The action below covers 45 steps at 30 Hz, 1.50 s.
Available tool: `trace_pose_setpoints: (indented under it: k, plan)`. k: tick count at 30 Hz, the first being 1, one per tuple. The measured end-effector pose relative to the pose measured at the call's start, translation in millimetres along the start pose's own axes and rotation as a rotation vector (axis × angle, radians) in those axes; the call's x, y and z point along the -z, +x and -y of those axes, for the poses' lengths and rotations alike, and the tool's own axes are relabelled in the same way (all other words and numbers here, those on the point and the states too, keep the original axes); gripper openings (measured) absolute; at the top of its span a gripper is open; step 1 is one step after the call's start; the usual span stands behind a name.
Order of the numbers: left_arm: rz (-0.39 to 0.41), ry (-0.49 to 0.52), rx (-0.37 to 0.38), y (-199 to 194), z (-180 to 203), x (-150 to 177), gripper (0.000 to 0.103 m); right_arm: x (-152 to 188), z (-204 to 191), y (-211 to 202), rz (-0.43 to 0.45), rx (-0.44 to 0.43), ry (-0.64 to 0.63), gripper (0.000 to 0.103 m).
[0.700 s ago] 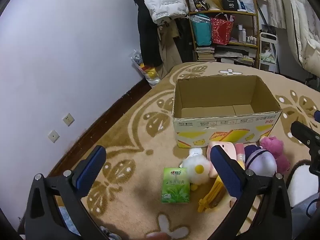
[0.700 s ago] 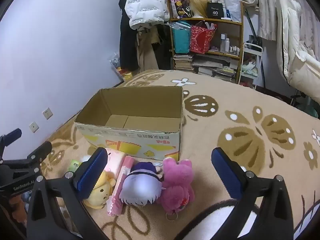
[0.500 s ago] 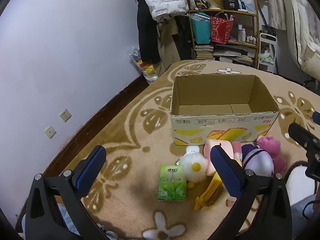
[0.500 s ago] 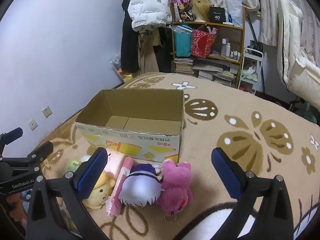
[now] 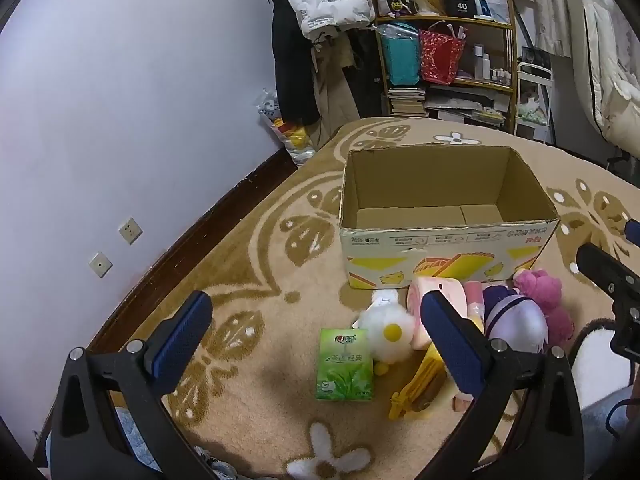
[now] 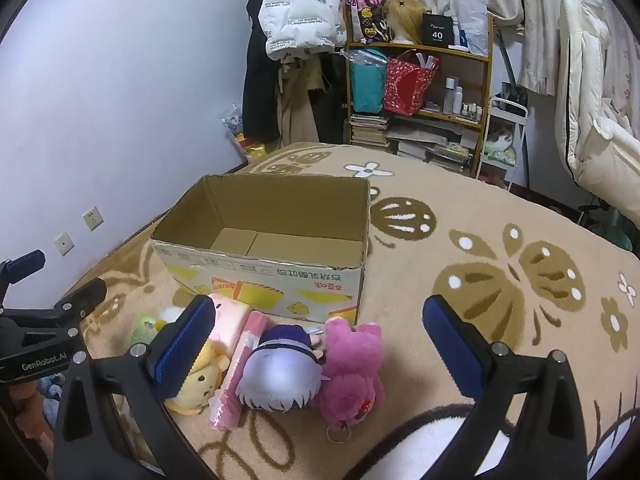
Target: Organize soft objects
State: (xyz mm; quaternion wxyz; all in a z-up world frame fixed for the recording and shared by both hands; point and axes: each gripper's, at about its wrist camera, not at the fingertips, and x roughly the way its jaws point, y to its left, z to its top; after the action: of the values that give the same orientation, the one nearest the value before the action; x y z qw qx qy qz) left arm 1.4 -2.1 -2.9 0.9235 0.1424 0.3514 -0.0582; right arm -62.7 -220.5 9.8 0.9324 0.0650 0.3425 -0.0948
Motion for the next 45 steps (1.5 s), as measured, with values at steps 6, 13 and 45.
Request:
trace_pose_setpoints:
  k: [6,13,45]
  plan:
    - [0.006,0.018,-0.001,-1.3,2.6,0.7,0.103,-0.2,1.1,1.1,-0.006,-0.002,0.003,0.103]
    - [0.004,0.023,-0.001,-2.5,2.8,0.9,0.103,-0.7,5.8,1.6,-0.006,0.001,0.014,0.103]
    - [-0.001,0.040,0.009,-2.7,5.7,-1.3,0.103,0.7,6.9,4.0,-0.008,0.006,0.002,0.103]
